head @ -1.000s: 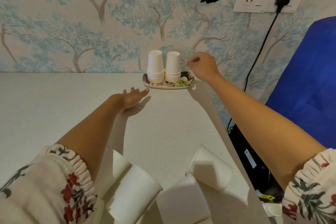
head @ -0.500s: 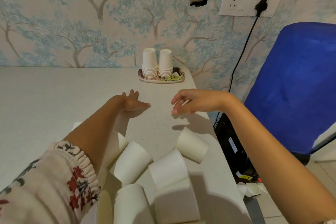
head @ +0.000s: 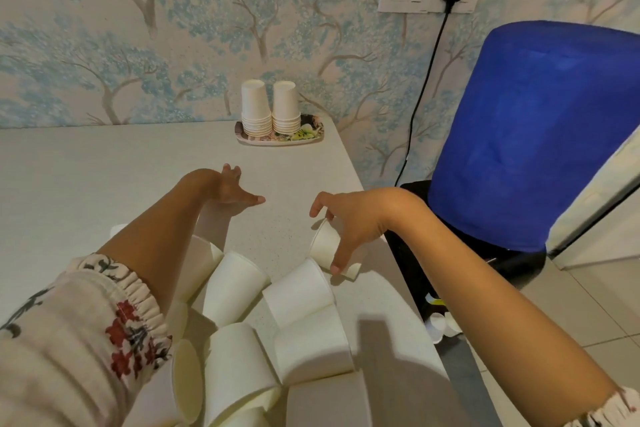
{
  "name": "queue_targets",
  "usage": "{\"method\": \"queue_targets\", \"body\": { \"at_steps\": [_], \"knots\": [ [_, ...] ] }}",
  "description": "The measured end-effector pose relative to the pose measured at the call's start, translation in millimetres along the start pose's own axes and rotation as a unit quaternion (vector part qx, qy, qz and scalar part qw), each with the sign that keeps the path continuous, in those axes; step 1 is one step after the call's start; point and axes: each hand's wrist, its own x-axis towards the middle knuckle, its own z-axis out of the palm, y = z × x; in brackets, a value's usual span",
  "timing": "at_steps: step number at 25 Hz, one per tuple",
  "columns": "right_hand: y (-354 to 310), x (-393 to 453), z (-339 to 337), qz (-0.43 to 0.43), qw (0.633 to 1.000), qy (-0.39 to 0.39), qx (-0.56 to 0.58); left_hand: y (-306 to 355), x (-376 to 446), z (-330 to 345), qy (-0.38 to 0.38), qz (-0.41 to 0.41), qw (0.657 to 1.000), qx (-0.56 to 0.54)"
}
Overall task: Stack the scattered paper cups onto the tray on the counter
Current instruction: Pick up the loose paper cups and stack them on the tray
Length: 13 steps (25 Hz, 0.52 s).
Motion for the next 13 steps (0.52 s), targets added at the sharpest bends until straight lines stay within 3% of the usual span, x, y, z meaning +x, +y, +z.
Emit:
{"method": "queue_targets", "body": {
  "at_steps": [5, 8, 10, 13],
  "knots": [
    [2, 13, 4, 0.021, 1.0, 0.005, 0.014, 1, -3, 1, 0.007, 0.01, 1.0, 0.011],
    [10, 23, -4, 0.011, 0.997, 0.02, 0.08, -3, 0, 3, 0.006, 0.014, 1.0, 0.012],
    [17, 30, -13, -0.001, 0.983, 0.031, 0.183, -4, 2, 4, 0.011, 0.016, 1.0, 0.007],
    [26, 46, -27, -0.033, 0.916, 0.03, 0.399, -6, 5, 4, 0.016, 0.019, 1.0, 0.006]
  ]
}}
